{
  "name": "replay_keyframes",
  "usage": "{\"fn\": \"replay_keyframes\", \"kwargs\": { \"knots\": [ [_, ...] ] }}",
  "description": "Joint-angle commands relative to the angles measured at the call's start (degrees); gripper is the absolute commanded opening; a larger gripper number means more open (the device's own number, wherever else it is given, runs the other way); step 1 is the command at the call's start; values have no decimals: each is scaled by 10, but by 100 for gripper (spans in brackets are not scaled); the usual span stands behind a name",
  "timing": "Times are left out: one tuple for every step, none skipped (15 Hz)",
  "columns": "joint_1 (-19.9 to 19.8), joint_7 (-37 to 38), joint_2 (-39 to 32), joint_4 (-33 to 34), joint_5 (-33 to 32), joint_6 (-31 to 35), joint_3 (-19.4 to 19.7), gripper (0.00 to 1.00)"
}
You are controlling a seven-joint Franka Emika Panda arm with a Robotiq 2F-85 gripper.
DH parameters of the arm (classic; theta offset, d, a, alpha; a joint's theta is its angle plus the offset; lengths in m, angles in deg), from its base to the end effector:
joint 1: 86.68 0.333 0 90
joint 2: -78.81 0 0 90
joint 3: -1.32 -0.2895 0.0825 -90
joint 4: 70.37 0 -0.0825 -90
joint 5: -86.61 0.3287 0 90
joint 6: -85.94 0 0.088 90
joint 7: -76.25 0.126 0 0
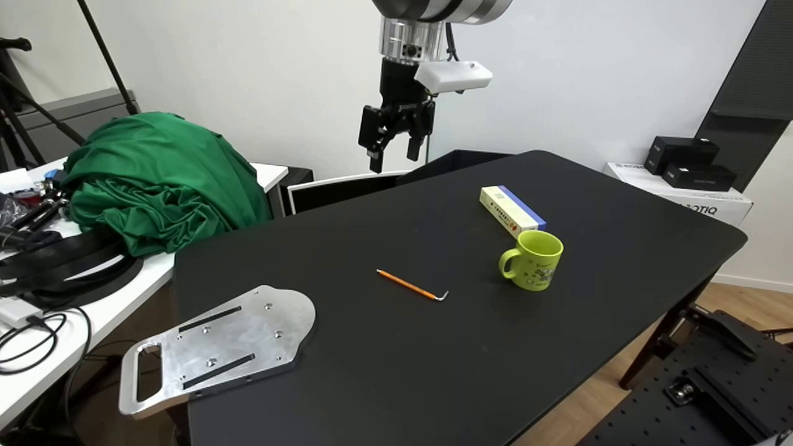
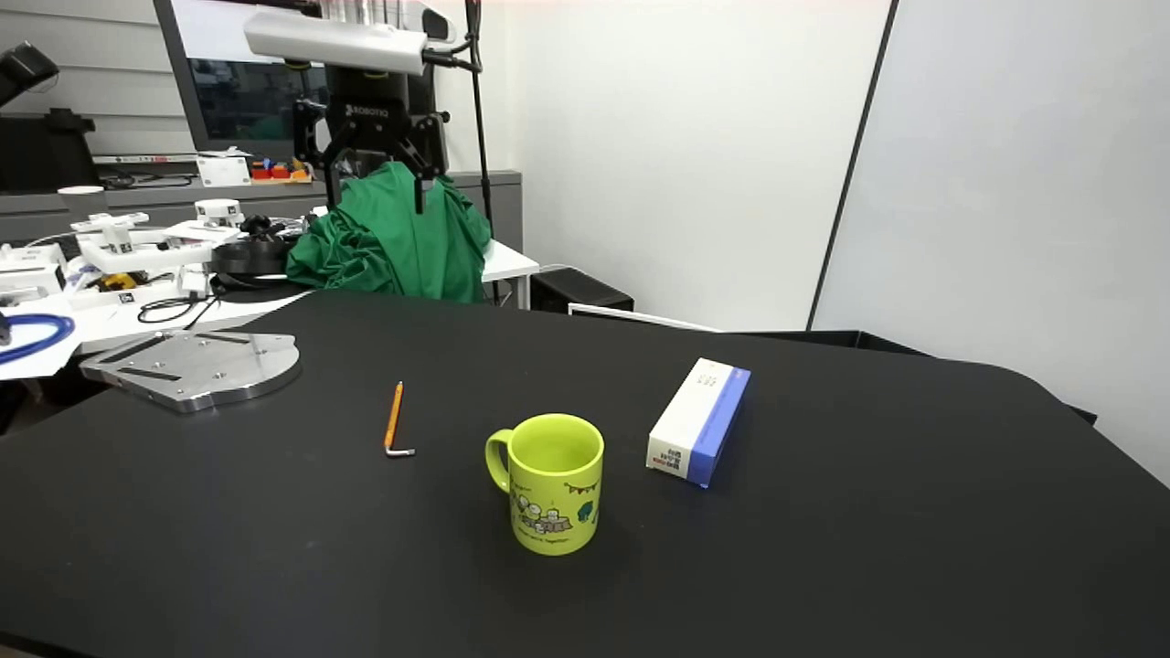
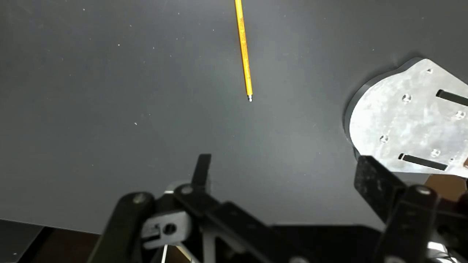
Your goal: Put the orange object in the cup
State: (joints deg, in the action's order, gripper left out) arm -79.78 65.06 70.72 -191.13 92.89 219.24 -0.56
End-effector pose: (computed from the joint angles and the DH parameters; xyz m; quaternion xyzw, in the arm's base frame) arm 0.5211 0.0837 0.3475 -0.9888 -0.1373 -0.0396 0.0428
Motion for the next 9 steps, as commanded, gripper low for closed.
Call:
{"fn": "replay_keyframes", "kwargs": {
  "knots": [
    [-13,3,0,1,-3,-1,-13,100],
    [-12,20,-15,-10,-12,23,-11,100],
    [-15,9,-34,-18,4,33,-13,100],
    [-16,10,-47,-28,6,47,-14,100],
    [-18,5,-63,-38,9,60,-16,100],
    [-22,-3,-79,-44,20,65,-21,100],
    [-24,-3,-99,-49,18,76,-24,100],
    [-26,0,-116,-52,15,85,-26,100],
    [-28,-2,-132,-55,10,98,-28,100]
  ]
}}
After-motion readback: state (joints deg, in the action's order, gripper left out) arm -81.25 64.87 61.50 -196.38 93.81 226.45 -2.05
